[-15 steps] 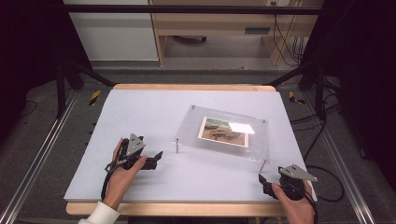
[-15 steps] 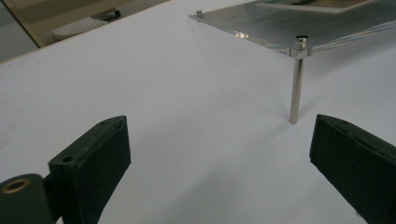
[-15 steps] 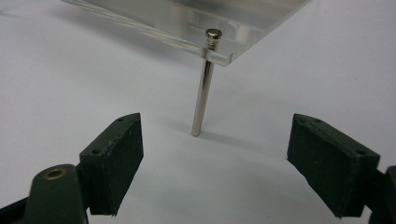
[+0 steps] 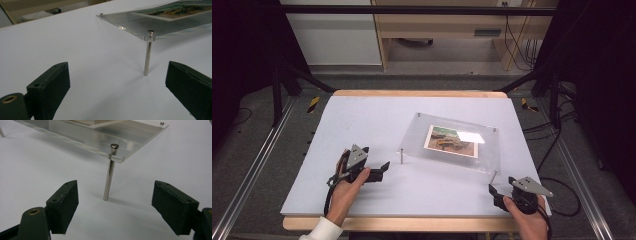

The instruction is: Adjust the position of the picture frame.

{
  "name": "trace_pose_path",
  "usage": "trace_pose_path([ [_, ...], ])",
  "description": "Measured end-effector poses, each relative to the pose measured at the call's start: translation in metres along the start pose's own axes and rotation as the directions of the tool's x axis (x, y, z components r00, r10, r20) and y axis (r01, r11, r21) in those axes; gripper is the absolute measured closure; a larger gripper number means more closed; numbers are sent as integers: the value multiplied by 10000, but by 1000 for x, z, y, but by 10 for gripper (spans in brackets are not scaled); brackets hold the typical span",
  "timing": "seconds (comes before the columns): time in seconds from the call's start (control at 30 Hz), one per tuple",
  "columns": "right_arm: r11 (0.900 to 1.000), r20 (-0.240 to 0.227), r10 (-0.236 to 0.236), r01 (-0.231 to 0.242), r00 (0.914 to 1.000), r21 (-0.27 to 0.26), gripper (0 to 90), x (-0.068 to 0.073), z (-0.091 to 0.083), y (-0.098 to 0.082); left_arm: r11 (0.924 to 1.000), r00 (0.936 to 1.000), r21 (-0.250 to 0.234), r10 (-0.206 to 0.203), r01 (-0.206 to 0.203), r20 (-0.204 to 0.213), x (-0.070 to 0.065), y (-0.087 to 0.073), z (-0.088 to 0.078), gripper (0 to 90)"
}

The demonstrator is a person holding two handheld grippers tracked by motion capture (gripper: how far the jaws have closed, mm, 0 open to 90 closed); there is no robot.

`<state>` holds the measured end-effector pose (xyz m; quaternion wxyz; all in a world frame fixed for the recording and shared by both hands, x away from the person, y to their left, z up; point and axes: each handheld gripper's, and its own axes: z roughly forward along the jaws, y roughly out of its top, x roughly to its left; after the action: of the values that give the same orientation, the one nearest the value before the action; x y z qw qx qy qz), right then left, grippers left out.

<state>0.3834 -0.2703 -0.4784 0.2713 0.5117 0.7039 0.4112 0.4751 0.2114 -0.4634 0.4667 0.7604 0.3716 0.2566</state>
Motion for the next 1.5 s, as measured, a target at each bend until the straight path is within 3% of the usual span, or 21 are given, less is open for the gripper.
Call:
trace_pose_path([
  [0.17,9999,-23,-63,63,10000,-106,212,2,3,-1,9998,9995,-199,-50,43,-327,1,-1,1,43],
  [0.27,9998,-77,76,-78,9999,-173,202,3,4,-1,9940,9958,-610,-914,913,9,2,-1,1,35],
  [0.3,9995,-120,267,-269,9996,-158,189,2,4,-1,9931,9951,-638,-982,986,83,2,-1,1,35],
  [0.5,9983,-141,494,-498,9987,-292,215,3,9,-1,9946,9958,-548,-870,885,292,-2,-1,2,35],
  [0.63,9978,-316,517,-530,9982,-411,268,4,12,0,9964,9970,-607,-559,592,540,-5,1,0,45],
  [1.0,9933,-752,531,-604,9958,-982,416,-2,22,7,9957,9917,-703,-513,599,1178,-11,2,2,45],
  [1.5,9929,-1071,623,-725,9923,-945,649,-8,30,8,9958,9913,-769,-391,490,1259,-11,2,2,51],
])
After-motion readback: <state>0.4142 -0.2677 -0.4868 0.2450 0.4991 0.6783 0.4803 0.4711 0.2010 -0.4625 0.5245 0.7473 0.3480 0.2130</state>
